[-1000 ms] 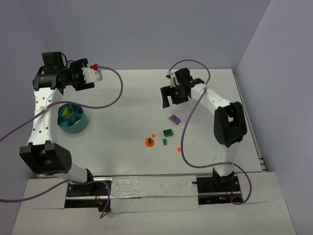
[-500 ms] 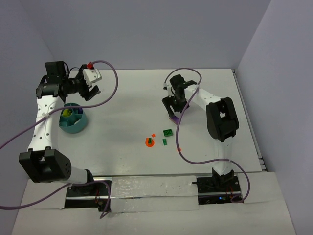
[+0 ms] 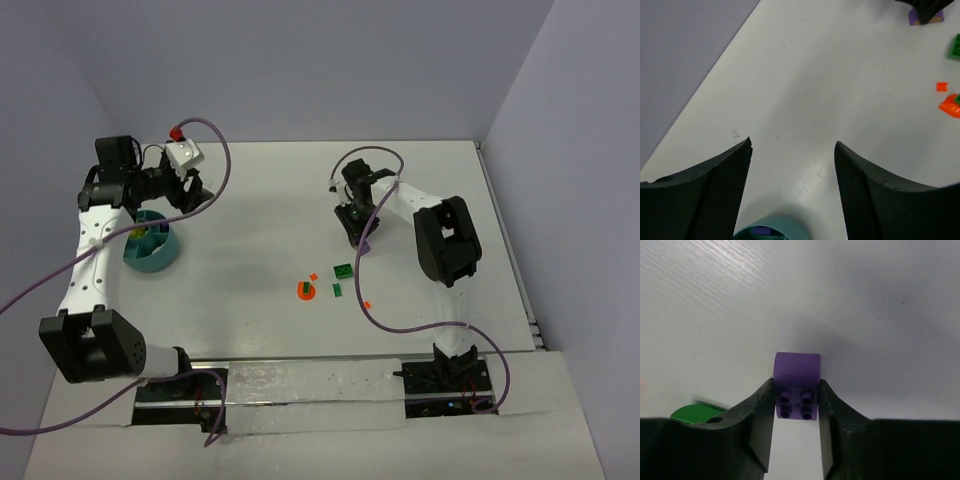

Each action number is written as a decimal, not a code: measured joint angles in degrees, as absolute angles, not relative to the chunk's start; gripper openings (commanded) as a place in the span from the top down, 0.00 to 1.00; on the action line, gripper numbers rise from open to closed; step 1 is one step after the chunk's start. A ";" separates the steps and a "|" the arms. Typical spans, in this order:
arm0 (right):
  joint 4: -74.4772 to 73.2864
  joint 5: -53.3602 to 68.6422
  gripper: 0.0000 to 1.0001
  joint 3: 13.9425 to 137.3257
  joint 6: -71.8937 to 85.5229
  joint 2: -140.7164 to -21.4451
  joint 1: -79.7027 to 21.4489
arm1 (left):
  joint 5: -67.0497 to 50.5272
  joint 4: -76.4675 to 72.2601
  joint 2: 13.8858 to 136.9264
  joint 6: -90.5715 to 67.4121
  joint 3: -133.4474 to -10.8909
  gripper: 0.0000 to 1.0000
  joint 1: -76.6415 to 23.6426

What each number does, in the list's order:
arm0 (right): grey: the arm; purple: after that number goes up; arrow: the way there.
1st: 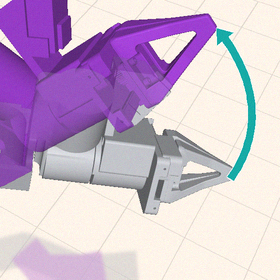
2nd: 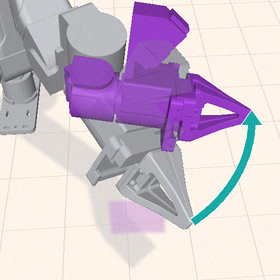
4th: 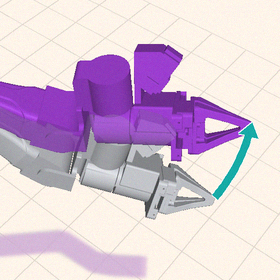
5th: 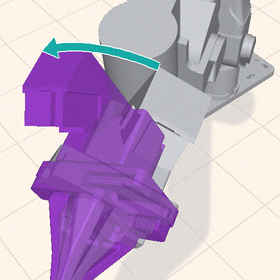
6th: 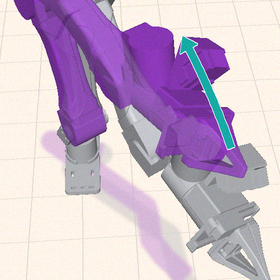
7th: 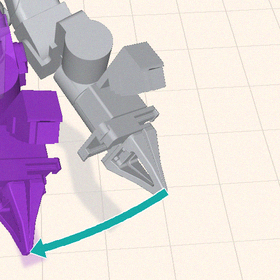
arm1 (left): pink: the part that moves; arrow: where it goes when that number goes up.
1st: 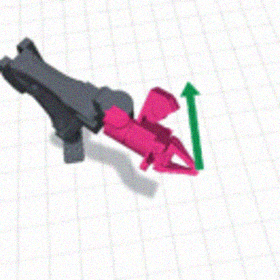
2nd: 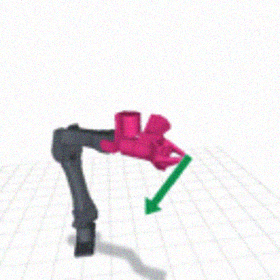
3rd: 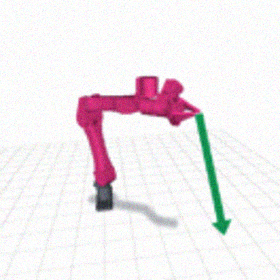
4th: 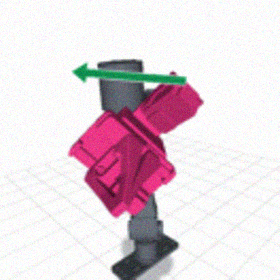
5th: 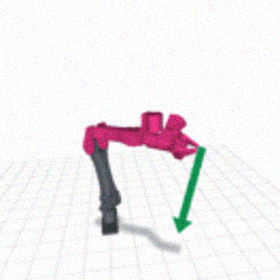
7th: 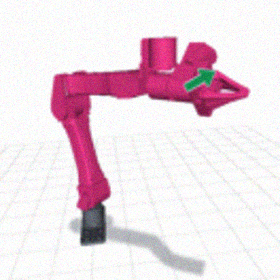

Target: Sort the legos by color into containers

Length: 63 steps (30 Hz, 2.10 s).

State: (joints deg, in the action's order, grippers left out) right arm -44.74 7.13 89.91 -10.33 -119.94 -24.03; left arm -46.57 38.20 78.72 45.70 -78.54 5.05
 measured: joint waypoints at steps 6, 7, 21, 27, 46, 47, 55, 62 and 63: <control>-44.95 13.31 0.91 89.91 -10.56 -119.92 -24.03 | -55.43 36.55 78.72 34.83 -77.12 0.29 8.74; -45.04 15.34 0.92 89.91 -10.51 -119.86 -24.02 | -57.00 36.20 78.61 33.46 -76.35 0.28 9.07; -43.45 71.72 0.90 97.89 -3.45 -113.77 -25.45 | -72.09 34.76 74.02 31.19 -68.14 0.24 1.31; -54.95 81.07 0.91 106.17 -11.98 -117.29 -28.80 | -74.28 41.99 75.87 39.99 -72.45 0.18 -5.95; -57.00 83.94 0.97 105.32 -10.79 -117.54 -33.71 | -73.36 64.21 81.59 66.96 -77.30 0.25 -16.20; -56.81 83.94 0.98 105.32 -10.41 -117.54 -33.71 | -73.28 64.72 81.78 67.65 -77.31 0.25 -16.57; -55.36 83.96 1.00 105.32 -8.01 -117.54 -33.78 | -72.52 66.69 82.94 70.71 -77.95 0.38 -18.68; -55.10 84.05 1.00 105.30 -6.56 -117.54 -34.41 | -71.53 65.53 82.96 71.78 -78.13 0.69 -19.51; -54.99 84.03 1.00 105.30 -6.37 -117.54 -34.68 | -71.41 65.41 82.96 71.71 -78.13 0.73 -19.54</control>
